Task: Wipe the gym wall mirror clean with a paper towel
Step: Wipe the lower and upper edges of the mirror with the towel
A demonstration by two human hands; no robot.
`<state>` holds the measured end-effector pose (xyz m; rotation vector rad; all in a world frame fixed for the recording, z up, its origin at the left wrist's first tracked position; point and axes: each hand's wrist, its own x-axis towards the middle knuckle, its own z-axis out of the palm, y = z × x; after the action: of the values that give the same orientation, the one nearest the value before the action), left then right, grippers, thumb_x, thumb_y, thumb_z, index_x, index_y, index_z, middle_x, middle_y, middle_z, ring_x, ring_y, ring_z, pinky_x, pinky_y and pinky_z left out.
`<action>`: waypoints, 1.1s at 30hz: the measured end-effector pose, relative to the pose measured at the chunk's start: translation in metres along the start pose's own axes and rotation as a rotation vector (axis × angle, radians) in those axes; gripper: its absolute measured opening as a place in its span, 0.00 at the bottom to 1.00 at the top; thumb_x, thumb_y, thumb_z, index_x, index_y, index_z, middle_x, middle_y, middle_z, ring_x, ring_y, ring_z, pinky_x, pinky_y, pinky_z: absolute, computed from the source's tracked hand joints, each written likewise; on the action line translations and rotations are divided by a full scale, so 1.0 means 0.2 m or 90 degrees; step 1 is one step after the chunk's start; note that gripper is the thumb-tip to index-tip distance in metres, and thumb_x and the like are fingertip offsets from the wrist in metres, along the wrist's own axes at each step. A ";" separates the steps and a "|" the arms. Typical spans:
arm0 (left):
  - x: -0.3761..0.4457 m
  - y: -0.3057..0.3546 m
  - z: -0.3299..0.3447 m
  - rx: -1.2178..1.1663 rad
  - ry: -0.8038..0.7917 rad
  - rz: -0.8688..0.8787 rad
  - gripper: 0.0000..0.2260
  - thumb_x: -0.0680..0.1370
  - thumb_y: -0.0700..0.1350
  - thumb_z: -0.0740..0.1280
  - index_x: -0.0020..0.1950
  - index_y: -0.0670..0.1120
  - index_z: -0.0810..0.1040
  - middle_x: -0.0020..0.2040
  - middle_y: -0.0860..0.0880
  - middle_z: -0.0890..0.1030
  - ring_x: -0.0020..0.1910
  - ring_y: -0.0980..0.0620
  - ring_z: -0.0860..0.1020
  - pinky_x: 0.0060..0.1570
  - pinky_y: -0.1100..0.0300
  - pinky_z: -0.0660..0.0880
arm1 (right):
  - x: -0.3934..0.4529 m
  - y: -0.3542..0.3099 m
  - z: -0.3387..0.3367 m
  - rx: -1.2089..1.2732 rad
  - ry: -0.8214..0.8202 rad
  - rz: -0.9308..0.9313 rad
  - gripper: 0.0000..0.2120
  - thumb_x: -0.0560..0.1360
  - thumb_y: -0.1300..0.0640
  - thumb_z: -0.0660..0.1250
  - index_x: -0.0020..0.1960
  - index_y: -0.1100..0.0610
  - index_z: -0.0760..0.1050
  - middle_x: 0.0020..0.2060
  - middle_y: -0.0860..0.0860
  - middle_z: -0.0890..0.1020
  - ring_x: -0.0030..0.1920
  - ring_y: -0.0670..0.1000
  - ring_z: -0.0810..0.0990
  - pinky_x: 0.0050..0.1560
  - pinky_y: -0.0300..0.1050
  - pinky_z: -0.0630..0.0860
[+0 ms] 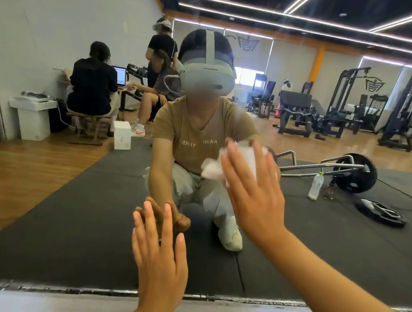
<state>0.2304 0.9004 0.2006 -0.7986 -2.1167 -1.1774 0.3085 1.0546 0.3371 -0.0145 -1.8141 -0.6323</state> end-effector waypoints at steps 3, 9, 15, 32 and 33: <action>0.01 -0.02 -0.01 0.034 -0.009 0.011 0.28 0.83 0.55 0.49 0.83 0.55 0.45 0.83 0.49 0.41 0.81 0.47 0.40 0.77 0.46 0.43 | -0.25 0.00 -0.01 -0.005 -0.092 -0.108 0.24 0.82 0.64 0.58 0.77 0.58 0.62 0.77 0.55 0.64 0.76 0.67 0.62 0.75 0.64 0.61; 0.01 -0.07 -0.04 0.078 -0.025 0.025 0.27 0.84 0.56 0.46 0.83 0.51 0.47 0.83 0.47 0.44 0.81 0.48 0.43 0.77 0.52 0.39 | -0.07 0.05 -0.03 -0.013 -0.062 -0.126 0.21 0.84 0.64 0.55 0.76 0.58 0.65 0.76 0.55 0.65 0.76 0.64 0.62 0.76 0.63 0.60; 0.03 -0.08 -0.02 0.083 -0.017 0.035 0.27 0.84 0.56 0.47 0.83 0.53 0.46 0.83 0.48 0.43 0.81 0.49 0.42 0.76 0.52 0.41 | 0.72 0.16 -0.03 0.035 0.151 0.165 0.19 0.83 0.60 0.61 0.73 0.62 0.71 0.73 0.62 0.70 0.74 0.68 0.63 0.76 0.65 0.55; 0.03 -0.06 -0.06 0.060 -0.044 0.032 0.27 0.84 0.60 0.43 0.83 0.55 0.43 0.83 0.50 0.40 0.81 0.50 0.40 0.77 0.57 0.36 | -0.99 -0.17 0.05 -0.086 -0.221 -0.175 0.26 0.84 0.63 0.48 0.81 0.52 0.51 0.81 0.48 0.51 0.81 0.55 0.49 0.79 0.60 0.47; 0.03 -0.06 -0.07 0.058 -0.045 0.032 0.27 0.84 0.61 0.42 0.83 0.55 0.43 0.82 0.51 0.40 0.81 0.50 0.40 0.76 0.57 0.35 | -1.00 -0.16 0.04 -0.087 -0.226 -0.210 0.29 0.83 0.63 0.53 0.82 0.52 0.50 0.81 0.49 0.50 0.81 0.55 0.48 0.79 0.61 0.45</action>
<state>0.2211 0.8852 0.2048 -0.8578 -2.1782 -1.0338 0.3603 1.0905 0.1435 0.0879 -2.1324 -1.0402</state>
